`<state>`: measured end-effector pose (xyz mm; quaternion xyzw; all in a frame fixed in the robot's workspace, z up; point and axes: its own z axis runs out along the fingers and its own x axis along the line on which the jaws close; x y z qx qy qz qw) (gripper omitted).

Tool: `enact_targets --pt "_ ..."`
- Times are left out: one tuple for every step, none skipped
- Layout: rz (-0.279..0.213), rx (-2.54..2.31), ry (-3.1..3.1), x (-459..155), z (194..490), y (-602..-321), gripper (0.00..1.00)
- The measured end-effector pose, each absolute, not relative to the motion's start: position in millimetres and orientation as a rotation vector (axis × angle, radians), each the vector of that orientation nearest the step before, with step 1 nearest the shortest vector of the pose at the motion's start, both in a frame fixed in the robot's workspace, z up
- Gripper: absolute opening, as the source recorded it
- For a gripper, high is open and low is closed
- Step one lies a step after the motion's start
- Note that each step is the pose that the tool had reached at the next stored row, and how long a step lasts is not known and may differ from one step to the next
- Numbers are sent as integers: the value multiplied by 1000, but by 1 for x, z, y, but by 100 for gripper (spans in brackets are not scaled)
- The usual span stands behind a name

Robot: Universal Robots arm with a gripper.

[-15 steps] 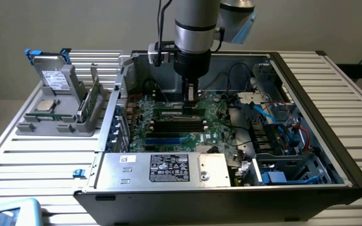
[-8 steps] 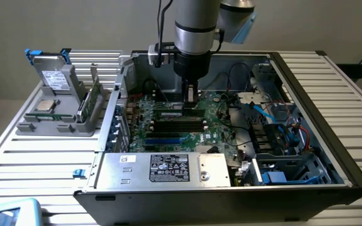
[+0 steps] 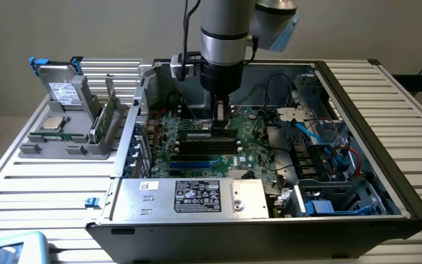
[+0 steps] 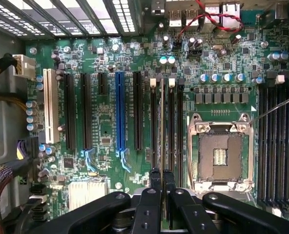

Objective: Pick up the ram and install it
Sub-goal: 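Insert the ram into the slot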

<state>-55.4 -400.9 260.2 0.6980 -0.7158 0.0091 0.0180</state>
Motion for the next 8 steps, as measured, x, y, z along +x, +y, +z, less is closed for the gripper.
enact_targets --pt "29 2169 -2224 -55 258 -401 13" --pt "29 2169 -2224 -55 257 -401 13" --pt "29 2169 -2224 -55 255 -401 13" --pt "29 2169 -2224 -55 253 -401 13" --pt "30 2169 -2224 -55 251 -401 13" --pt "29 2169 -2223 -55 250 -401 13" --pt "30 2170 -2222 -56 249 -402 13" --pt "30 2172 -2221 -56 249 -403 13"
